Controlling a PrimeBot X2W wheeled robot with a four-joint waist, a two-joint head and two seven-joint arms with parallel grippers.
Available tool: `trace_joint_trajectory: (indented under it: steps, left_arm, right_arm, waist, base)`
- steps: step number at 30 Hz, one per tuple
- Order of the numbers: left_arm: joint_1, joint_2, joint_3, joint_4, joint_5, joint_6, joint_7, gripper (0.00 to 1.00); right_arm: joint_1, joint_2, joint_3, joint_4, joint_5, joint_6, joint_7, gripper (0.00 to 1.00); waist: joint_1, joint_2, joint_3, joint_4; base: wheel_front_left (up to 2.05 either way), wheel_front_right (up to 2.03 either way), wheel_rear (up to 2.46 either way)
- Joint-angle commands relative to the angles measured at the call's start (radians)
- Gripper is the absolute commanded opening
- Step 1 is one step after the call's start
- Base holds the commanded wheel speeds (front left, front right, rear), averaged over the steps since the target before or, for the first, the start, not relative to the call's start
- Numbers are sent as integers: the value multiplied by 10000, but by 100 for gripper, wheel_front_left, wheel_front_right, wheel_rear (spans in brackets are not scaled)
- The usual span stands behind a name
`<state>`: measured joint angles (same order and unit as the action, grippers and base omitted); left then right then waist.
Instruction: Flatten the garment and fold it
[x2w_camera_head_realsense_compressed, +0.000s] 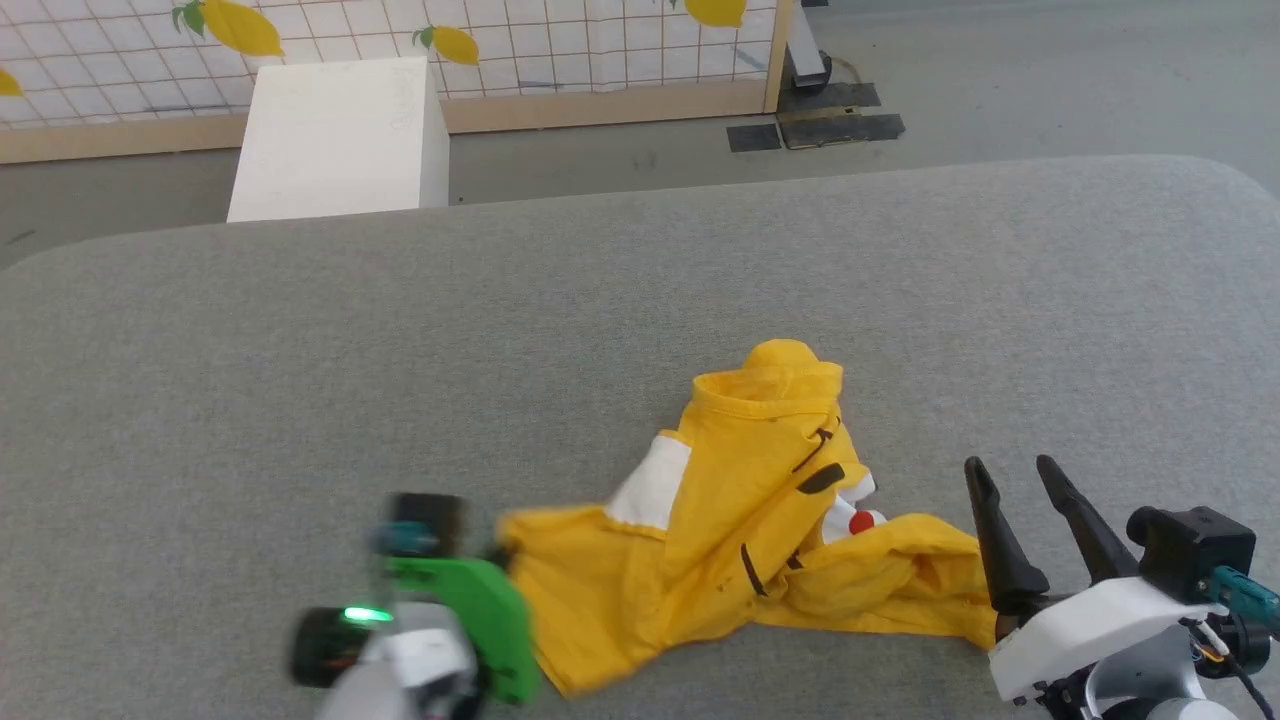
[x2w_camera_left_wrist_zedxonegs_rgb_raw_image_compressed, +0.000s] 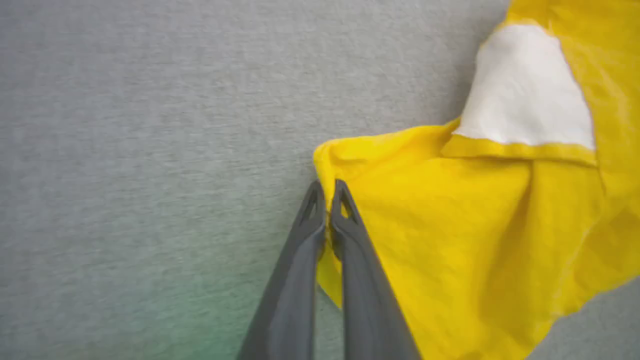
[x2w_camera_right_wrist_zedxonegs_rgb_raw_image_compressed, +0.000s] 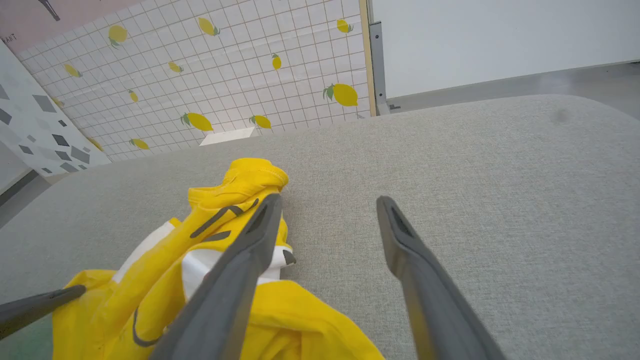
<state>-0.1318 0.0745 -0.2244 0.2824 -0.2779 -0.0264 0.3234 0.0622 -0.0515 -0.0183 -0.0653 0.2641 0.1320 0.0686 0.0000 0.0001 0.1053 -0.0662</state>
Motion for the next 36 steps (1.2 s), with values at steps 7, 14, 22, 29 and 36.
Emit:
trace_joint_trajectory:
  steps: [7,14,22,29,36]
  left_arm:
    - [989,1110,2385,-1022,-310,1641,-1351,0]
    - [2213,1366,3489,-1011,-486,2662,-1155,0]
    - [1924,694,3009,-1367,-715,1801,-3343,100]
    - [1160,265,2115,-1195,-118,1223,-5622,100]
    - [590,18,1775,-942,32,1018,-5836,100]
  right_arm:
    - [-149,12,-126,65,53,-13,-96,100]
    - [-255,12,-215,179,39,-13,-73,100]
    - [-459,12,3,220,-54,-13,78,100]
    - [-1508,12,972,771,27,-13,774,100]
    - [-2875,12,2010,2499,506,-13,2940,100]
  waist:
    - [0,-1,102,393]
    - [0,-1,174,858]
    - [0,-1,243,1389]
    - [0,-1,472,1737]
    - [0,-1,825,2087]
  base:
    - [0,0,0]
    - [0,0,0]
    - [0,0,0]
    - [0,0,0]
    - [0,0,0]
